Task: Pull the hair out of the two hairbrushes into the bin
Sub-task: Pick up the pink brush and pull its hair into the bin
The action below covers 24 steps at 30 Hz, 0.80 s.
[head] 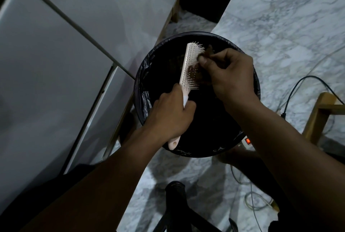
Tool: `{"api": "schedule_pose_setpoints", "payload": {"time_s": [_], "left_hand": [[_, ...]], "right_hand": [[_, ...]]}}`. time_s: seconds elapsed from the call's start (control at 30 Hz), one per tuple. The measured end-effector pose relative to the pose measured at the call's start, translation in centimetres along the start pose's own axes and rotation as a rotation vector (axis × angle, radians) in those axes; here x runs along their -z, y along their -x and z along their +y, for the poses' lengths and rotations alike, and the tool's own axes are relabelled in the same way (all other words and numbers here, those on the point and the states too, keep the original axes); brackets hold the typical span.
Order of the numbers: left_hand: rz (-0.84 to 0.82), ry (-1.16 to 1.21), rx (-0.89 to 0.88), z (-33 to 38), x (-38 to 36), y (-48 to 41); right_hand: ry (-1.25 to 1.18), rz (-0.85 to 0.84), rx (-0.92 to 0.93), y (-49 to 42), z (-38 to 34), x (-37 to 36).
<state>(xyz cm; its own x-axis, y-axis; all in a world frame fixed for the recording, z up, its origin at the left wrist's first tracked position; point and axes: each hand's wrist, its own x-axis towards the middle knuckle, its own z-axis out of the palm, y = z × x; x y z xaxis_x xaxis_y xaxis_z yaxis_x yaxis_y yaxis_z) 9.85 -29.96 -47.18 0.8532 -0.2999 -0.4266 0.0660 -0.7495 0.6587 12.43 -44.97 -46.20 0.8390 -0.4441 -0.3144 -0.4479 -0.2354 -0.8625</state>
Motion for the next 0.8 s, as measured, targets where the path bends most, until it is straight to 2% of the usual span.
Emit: {"api": "schedule_pose_setpoints", "payload": {"time_s": [0.07,0.17,0.3,0.4,0.5,0.8], "left_hand": [[0.018,0.013,-0.001,-0.1,0.2,-0.1],[0.022,0.024,0.01,-0.2,0.4,-0.3],[-0.008,0.005,0.038,-0.4,0.4,-0.3],[-0.031,-0.007,0.064,-0.4,0.5,-0.3],[-0.039,-0.021,0.056,-0.3,0.5,-0.2],[-0.026,0.025,0.03,-0.4,0.3,-0.3]], "right_hand": [[-0.08,-0.001,-0.065,-0.1,0.0,-0.1],[-0.343,-0.04,-0.201,0.0,-0.6,-0.3],[-0.451,-0.171,-0.267,0.5,-1.4,-0.1],[-0.214,-0.279,-0.128,1.0,-1.3,-0.2],[0.087,-0.274,0.019,1.3,-0.8,-0.5],[0.148,-0.082,0.107,0.8,-0.1,-0.5]]}}
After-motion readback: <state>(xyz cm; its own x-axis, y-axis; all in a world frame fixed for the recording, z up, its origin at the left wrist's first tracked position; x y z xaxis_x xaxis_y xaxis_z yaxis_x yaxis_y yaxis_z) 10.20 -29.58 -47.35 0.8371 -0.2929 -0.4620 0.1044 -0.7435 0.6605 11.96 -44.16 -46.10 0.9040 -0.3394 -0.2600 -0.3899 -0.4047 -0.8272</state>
